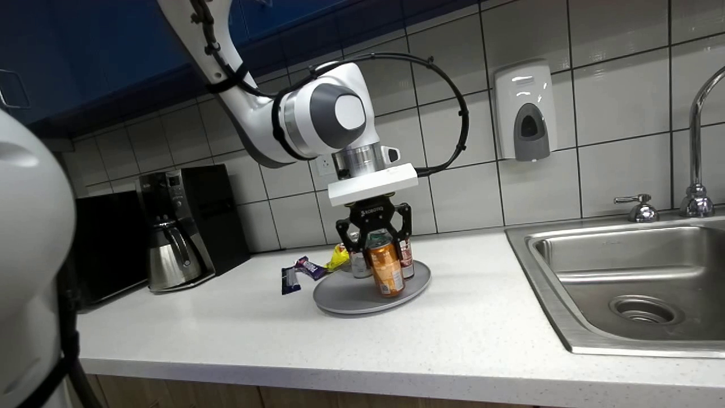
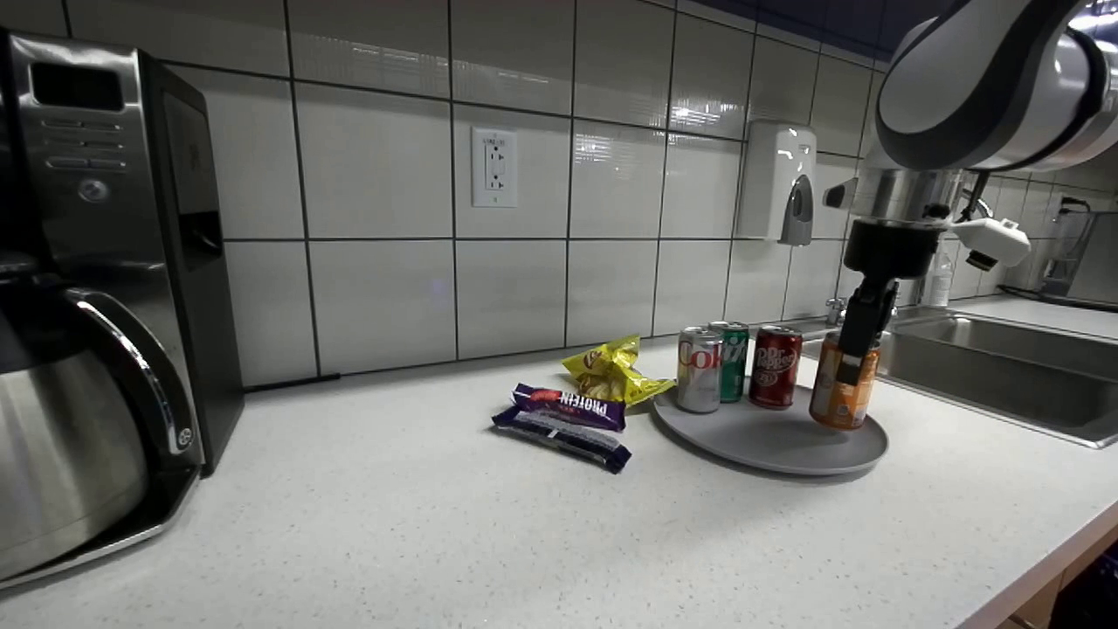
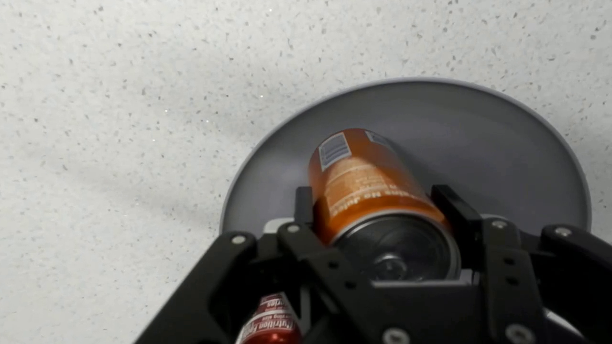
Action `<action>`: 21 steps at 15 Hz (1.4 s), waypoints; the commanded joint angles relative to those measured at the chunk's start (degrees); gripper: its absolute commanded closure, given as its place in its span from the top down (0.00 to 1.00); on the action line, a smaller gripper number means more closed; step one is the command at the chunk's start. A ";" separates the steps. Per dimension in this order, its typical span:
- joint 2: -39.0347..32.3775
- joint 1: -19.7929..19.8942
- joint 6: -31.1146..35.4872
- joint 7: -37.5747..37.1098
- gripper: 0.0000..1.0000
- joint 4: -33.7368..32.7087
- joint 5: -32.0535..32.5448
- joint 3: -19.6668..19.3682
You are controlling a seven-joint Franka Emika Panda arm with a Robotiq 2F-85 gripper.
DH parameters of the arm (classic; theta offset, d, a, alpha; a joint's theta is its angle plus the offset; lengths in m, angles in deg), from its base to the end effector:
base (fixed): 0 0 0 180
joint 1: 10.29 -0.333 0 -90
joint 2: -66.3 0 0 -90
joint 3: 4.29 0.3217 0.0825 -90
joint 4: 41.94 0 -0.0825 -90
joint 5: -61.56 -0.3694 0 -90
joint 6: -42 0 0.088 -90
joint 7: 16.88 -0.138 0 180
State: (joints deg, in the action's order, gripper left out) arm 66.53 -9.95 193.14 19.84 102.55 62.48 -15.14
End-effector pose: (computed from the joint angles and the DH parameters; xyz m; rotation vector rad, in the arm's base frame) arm 0.4590 -0.0906 0.2769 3.0005 0.7012 0.1643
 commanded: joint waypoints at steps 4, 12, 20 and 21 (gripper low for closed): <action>-1.72 2.54 -0.69 1.83 0.69 -2.31 -1.57 2.42; -0.37 3.69 -0.42 1.56 1.00 -2.16 -1.24 2.61; 5.58 4.15 0.44 1.50 1.00 1.92 -1.30 1.82; 6.27 4.08 0.39 1.68 1.00 2.53 -1.49 1.70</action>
State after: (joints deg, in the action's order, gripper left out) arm 68.61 -6.93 193.14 19.84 101.89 62.40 -13.95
